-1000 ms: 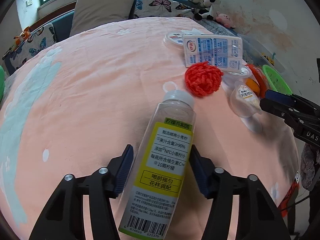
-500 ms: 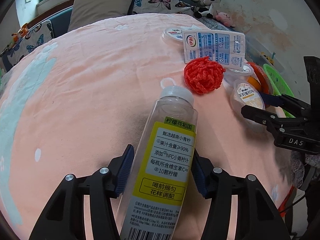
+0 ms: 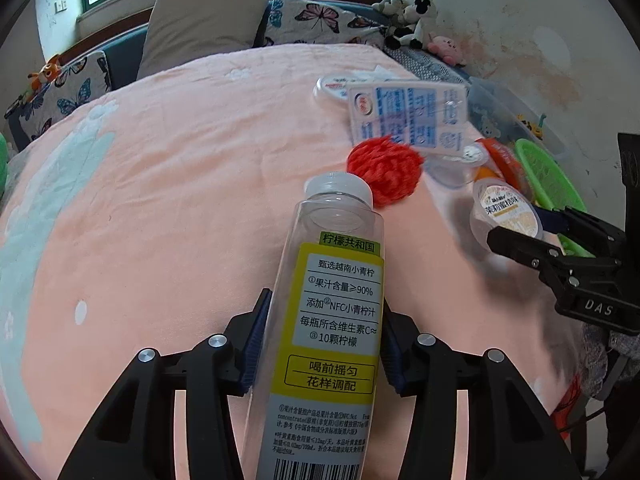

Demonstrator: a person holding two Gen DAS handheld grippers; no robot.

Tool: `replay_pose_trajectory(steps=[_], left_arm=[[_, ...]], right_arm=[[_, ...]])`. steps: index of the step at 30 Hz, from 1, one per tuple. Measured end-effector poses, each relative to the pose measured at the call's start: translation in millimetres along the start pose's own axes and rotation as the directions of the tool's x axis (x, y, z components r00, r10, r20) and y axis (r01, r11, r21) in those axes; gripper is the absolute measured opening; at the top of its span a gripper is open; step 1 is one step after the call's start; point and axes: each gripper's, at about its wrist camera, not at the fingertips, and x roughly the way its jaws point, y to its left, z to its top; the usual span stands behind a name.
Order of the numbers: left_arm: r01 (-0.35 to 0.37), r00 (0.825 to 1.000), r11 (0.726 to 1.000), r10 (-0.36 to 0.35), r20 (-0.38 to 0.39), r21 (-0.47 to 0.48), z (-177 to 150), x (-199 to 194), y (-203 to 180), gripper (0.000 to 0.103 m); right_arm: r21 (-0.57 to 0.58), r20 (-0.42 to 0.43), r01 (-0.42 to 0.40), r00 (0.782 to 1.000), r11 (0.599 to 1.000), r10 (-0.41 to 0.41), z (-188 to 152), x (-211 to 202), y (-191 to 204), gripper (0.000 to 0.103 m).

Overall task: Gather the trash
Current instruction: 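Carry the bottle and pudding cup over the green basket and open both tools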

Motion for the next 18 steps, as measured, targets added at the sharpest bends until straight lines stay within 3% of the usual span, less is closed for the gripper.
replay_pose_trajectory(steps=[10,18], left_arm=[[0.068,0.995,0.996,-0.073,0.075,0.062,12,-31,-55,0.047],[0.124,0.987,0.986,-0.134,0.088,0.116,35,-30,-121,0.047]], right_arm=[[0.061,0.086,0.023,0.996,0.998,-0.029,-18,-64,-30,0.064],[0.127,0.120,0.108,0.985,0.986,-0.123,-32,-108,-92,0.064]])
